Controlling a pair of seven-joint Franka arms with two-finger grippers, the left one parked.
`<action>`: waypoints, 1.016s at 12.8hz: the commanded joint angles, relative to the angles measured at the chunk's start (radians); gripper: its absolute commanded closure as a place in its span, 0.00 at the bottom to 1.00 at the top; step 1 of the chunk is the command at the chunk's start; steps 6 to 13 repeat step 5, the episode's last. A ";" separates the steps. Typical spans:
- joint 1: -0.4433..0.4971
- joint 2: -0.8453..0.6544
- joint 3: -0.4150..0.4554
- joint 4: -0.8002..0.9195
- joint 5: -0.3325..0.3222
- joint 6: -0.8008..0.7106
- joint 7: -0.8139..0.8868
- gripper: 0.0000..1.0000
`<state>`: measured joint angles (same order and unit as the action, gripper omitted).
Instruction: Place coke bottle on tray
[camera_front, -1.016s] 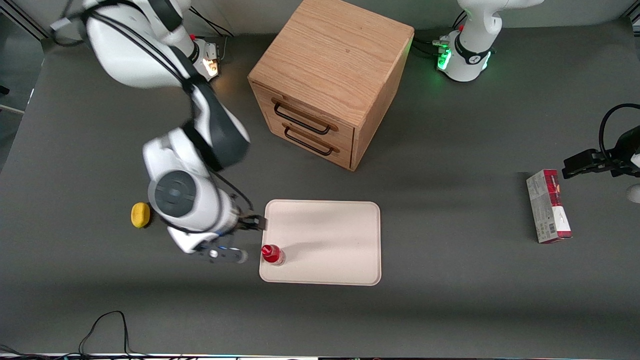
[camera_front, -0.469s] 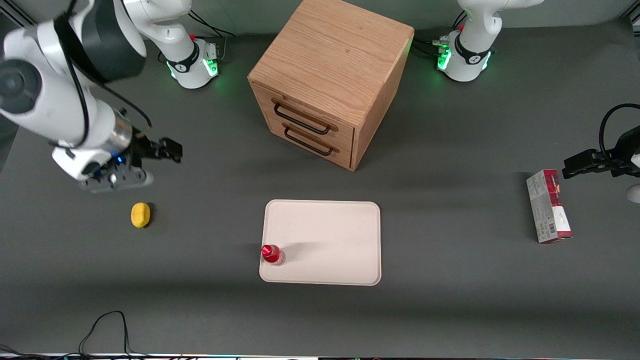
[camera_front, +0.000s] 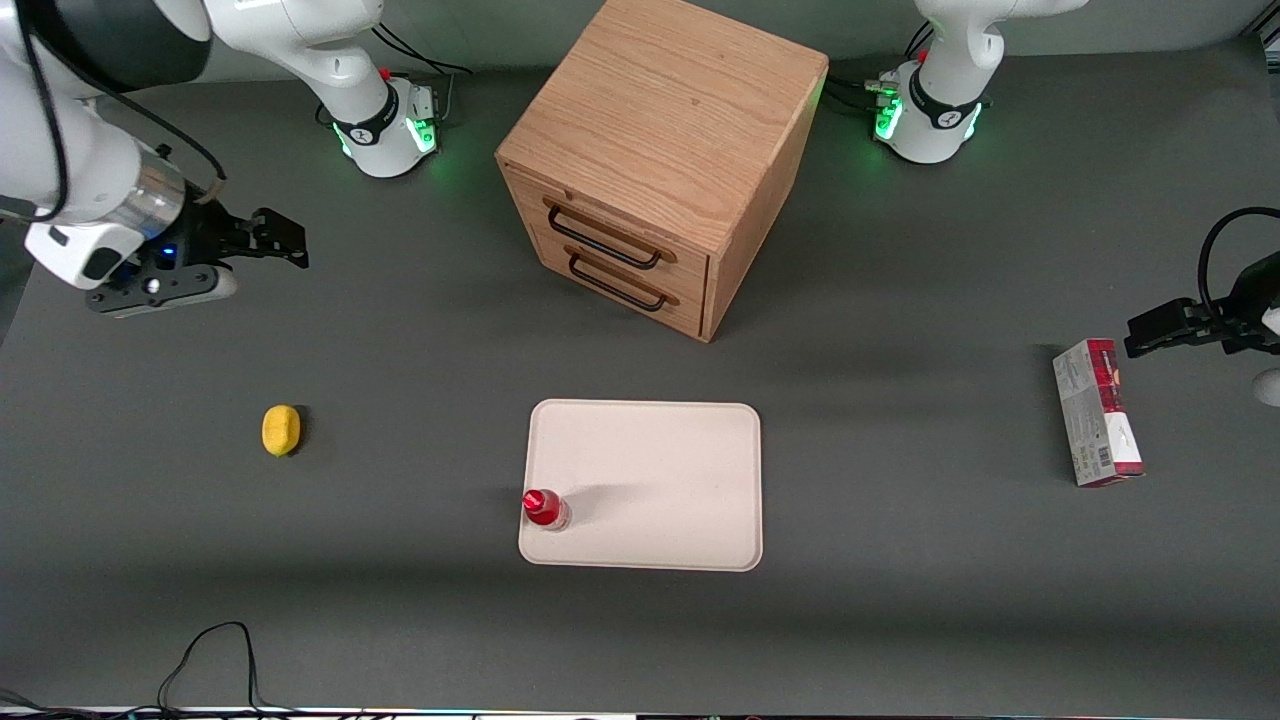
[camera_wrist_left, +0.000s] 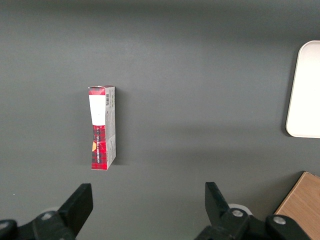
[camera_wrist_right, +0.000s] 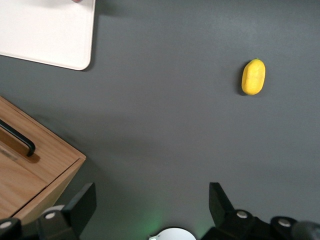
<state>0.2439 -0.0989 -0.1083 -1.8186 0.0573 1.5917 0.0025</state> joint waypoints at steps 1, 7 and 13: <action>0.066 -0.004 -0.083 0.018 0.027 -0.030 -0.022 0.00; -0.027 -0.004 -0.004 0.047 0.018 -0.064 -0.022 0.00; -0.027 -0.004 -0.004 0.047 0.018 -0.064 -0.022 0.00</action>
